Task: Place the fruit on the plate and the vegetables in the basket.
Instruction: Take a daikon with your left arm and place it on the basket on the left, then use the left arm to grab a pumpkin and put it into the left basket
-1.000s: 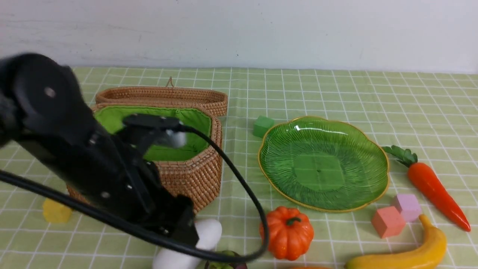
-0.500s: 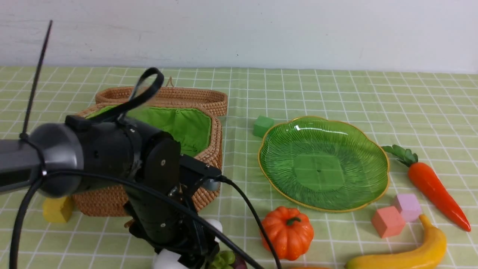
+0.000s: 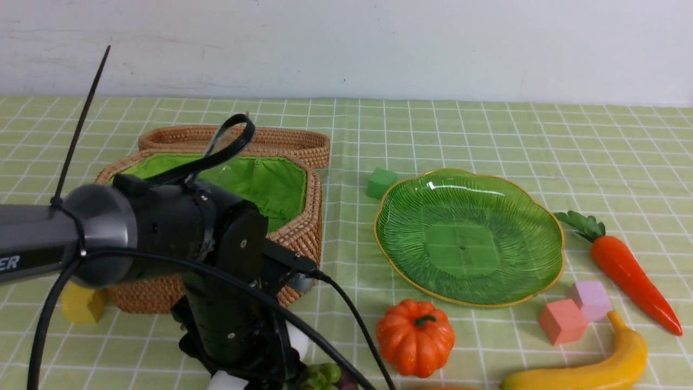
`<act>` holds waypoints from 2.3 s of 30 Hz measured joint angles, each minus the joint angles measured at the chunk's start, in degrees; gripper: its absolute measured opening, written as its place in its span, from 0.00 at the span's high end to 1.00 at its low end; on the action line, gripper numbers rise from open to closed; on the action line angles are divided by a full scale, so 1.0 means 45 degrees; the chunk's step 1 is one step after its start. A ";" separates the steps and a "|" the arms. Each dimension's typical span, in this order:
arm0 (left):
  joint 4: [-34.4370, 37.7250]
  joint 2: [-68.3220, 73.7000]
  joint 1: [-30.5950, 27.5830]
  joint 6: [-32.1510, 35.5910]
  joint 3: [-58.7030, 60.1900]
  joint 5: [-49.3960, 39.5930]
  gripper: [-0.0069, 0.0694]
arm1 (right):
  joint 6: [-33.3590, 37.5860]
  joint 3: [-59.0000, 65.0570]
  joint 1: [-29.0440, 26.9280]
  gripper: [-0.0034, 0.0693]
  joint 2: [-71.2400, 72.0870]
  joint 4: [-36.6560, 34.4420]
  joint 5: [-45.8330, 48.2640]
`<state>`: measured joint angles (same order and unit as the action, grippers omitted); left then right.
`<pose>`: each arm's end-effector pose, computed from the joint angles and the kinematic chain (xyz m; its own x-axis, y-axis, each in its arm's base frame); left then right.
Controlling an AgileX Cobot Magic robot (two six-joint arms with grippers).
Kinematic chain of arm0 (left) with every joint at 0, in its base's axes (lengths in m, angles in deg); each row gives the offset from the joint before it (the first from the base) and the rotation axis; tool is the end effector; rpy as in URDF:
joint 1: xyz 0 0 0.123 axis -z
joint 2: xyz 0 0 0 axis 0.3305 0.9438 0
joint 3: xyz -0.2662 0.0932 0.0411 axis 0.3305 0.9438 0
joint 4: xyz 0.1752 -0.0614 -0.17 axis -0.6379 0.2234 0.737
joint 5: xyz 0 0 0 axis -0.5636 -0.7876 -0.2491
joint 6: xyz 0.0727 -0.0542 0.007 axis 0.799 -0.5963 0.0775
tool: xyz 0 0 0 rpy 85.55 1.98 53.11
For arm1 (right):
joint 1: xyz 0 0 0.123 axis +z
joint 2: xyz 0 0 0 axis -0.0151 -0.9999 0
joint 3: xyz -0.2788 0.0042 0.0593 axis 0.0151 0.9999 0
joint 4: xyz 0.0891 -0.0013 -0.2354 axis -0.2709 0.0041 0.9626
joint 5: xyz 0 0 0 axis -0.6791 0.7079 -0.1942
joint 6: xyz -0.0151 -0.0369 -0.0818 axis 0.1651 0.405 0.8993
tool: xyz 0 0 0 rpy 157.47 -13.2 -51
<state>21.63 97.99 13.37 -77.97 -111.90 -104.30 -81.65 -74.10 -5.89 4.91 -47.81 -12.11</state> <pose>0.2617 -0.1678 0.1858 -0.8759 0.4700 -0.1090 0.4736 0.8807 -0.0085 0.0516 -0.0048 0.1729 -0.3061 0.0125 -0.9519 0.0975 0.9951 -0.0183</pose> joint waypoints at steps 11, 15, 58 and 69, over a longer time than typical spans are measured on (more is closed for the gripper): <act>-0.4481 -0.4277 0.0000 0.2680 0.0003 0.0236 0.21 | 0.0000 0.0000 0.0000 0.62 0.0000 0.0000 0.0000; -0.7660 -0.5111 -0.0297 0.3206 0.0003 0.2541 0.21 | 0.0000 0.0000 0.0000 0.62 0.0000 0.0000 0.0000; -0.1455 -0.4762 -0.2724 -0.4499 0.0109 0.1076 0.57 | 0.0000 0.0010 0.0000 0.62 0.0000 0.0000 0.0000; 0.5558 -0.3037 -0.1314 0.2115 -0.1526 -0.1613 0.50 | 0.0000 0.0010 0.0000 0.62 0.0000 0.0000 0.0000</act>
<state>46.64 84.33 7.46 -68.45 -118.76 -111.56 -81.65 -74.06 -5.89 4.91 -47.81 -12.11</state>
